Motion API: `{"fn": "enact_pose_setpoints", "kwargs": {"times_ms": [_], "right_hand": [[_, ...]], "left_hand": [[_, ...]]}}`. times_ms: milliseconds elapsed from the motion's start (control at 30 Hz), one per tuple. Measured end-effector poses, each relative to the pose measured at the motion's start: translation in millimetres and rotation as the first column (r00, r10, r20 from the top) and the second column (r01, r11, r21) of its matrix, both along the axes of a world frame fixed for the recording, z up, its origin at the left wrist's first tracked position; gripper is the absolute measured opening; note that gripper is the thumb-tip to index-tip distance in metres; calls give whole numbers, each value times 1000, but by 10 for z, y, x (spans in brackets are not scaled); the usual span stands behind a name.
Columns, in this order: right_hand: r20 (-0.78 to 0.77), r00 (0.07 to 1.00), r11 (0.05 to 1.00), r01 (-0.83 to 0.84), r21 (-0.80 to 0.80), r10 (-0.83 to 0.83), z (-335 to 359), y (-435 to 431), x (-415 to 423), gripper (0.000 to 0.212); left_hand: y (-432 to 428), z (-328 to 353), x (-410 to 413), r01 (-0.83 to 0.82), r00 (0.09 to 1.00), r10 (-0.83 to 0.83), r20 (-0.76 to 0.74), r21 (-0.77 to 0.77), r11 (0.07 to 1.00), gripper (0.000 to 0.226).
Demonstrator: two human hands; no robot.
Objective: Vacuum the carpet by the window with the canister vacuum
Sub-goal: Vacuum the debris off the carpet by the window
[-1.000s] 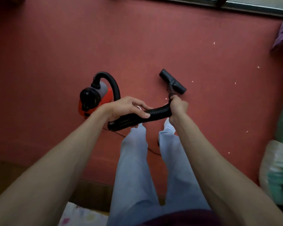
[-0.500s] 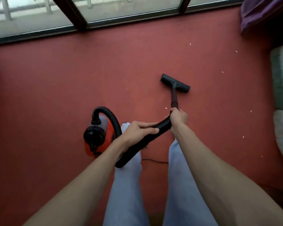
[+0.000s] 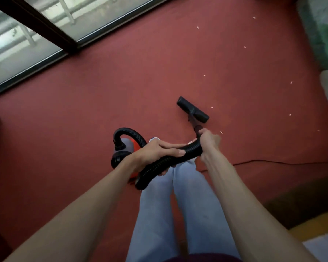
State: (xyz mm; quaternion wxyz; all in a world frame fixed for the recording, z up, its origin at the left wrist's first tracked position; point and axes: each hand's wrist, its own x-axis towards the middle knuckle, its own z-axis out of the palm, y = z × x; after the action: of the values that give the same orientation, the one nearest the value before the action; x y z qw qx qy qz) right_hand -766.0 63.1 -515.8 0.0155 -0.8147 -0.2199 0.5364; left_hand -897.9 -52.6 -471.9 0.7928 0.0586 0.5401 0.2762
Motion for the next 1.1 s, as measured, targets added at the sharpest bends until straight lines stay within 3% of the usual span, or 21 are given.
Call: {"fn": "enact_pose_setpoints", "kwargs": {"times_ms": [100, 167, 267, 467, 567, 700, 1100], "right_hand": [[-8, 1000, 998, 22, -60, -23, -92, -217, 22, 12], [-26, 998, 995, 55, -80, -58, -183, -278, 43, 23], [-51, 996, 992, 61, -110, -67, -208, -221, 43, 15], [-78, 990, 992, 113, -63, -118, -223, 29, 45, 10], [-60, 989, 989, 133, -64, -137, -230, 17, 113, 4], [-31, 983, 981, 178, -81, -181, -208, -133, 254, 23], [43, 999, 998, 4, -60, -1, -416, -425, 172, 17]], "left_hand": [[-132, -87, -1, 18, 998, -15, 63, -51, 999, 44], [-159, -141, 20, 28, 998, -24, 58, -69, 997, 47], [-136, -196, 49, 19, 999, -16, 34, -63, 998, 53], [4, -264, 121, -69, 998, 69, 0, -41, 997, 43], [41, -246, 149, -23, 1000, 24, 2, -33, 999, 45], [56, -175, 160, 77, 997, -78, -27, -45, 996, 49], [-239, -305, 119, 132, 990, -136, -40, -78, 988, 34]]}}
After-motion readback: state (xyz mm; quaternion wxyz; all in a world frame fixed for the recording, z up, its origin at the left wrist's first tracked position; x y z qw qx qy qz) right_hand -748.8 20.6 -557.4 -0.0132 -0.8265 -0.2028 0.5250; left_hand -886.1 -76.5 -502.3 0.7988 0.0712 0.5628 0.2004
